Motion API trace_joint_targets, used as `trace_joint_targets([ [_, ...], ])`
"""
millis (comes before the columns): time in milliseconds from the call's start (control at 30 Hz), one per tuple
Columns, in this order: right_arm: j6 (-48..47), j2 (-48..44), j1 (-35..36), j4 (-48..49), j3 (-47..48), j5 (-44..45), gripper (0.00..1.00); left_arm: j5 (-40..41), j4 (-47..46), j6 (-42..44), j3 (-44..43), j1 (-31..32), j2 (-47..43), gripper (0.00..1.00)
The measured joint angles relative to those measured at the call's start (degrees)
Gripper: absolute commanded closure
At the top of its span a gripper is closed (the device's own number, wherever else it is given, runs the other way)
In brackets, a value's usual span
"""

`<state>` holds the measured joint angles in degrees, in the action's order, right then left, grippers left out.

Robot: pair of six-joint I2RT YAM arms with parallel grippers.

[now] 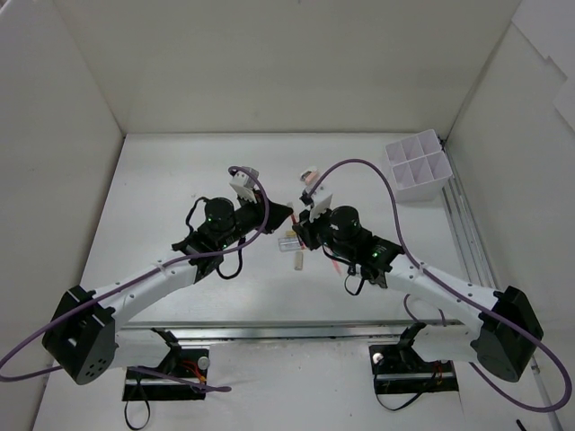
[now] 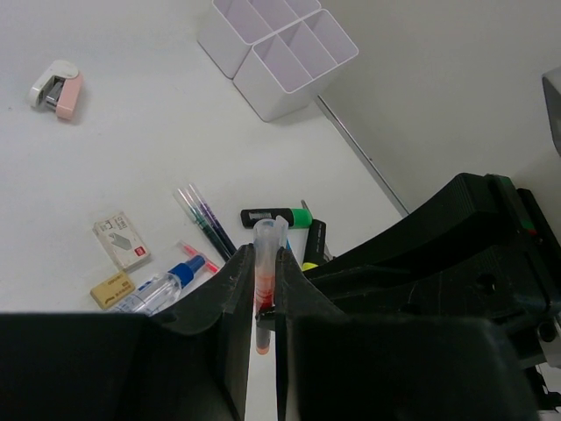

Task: Sort the stationery into containers
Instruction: Close the pen cap on the pen.

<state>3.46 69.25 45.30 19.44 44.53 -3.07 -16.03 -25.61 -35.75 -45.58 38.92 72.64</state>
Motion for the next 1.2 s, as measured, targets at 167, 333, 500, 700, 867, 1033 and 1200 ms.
trace_joint_targets([
  [167, -0.13, -0.39, -0.59, -0.57, 0.0, -0.35, 1.0, 0.63, -0.66, 0.9, -0.39, 0.96, 0.74, 1.0],
  [333, -0.52, -0.7, -1.07, -1.53, -0.02, -0.35, 1.0, 0.63, -1.55, 1.09, -0.7, 1.27, 2.01, 1.0],
  [500, -1.03, -1.92, -1.14, -2.91, -0.02, -0.33, 1.0, 0.61, -2.51, 1.09, -0.81, 1.95, 2.56, 1.0],
  [700, -1.84, -3.13, -1.46, -4.37, -0.02, -0.33, 1.0, 0.68, -3.02, 1.81, -1.22, 2.97, 2.75, 1.0],
  [867, -2.1, -3.32, -1.84, -3.5, -0.02, -0.28, 1.0, 0.68, 1.18, 4.66, -4.15, 3.69, 2.34, 0.96],
  [1033, -2.49, -3.82, -2.49, 0.83, 0.13, -0.17, 1.0, 0.87, 8.66, 7.19, -9.2, 4.46, 1.99, 0.33],
  [1200, -3.02, -5.29, -4.5, 3.04, 0.13, 0.26, 1.0, 3.15, 15.02, 7.34, -13.09, 3.3, 0.04, 0.01],
])
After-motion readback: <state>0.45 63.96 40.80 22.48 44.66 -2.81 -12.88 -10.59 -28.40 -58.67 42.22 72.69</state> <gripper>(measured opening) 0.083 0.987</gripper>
